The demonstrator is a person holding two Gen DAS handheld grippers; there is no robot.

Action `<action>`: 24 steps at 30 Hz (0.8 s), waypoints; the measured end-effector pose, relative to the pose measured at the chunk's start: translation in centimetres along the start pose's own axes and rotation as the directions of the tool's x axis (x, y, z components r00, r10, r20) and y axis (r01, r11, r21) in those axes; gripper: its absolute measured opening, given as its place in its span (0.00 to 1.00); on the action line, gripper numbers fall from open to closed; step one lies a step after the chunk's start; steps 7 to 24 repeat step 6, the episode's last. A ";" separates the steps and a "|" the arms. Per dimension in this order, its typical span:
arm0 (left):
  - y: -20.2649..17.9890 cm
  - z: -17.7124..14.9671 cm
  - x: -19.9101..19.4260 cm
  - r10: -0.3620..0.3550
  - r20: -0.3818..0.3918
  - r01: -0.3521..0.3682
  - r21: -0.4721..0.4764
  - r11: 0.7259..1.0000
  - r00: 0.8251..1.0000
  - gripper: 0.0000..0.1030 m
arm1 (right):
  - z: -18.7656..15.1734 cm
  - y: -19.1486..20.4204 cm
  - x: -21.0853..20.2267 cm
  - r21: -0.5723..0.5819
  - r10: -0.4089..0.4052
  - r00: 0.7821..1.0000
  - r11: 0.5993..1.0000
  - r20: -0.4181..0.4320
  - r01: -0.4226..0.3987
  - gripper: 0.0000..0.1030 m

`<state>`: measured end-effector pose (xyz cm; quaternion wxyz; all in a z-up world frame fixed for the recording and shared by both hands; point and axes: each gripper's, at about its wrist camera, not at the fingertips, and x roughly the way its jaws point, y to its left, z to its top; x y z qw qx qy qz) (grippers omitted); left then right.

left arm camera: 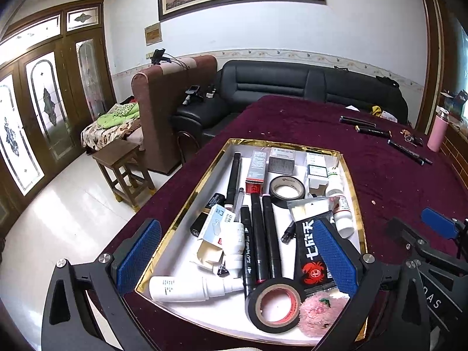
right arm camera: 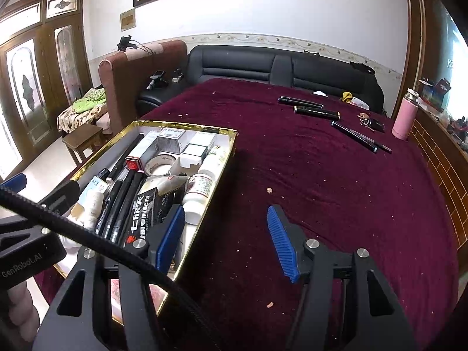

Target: Organize objects

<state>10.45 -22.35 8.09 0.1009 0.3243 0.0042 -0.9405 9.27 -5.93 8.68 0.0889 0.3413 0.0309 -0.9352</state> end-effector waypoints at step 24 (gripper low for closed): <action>-1.0 0.0 -0.4 0.000 -0.002 0.000 0.013 1.000 1.000 0.99 | -0.1 -0.8 -0.2 0.013 0.003 1.000 1.000 0.001 -0.003 0.57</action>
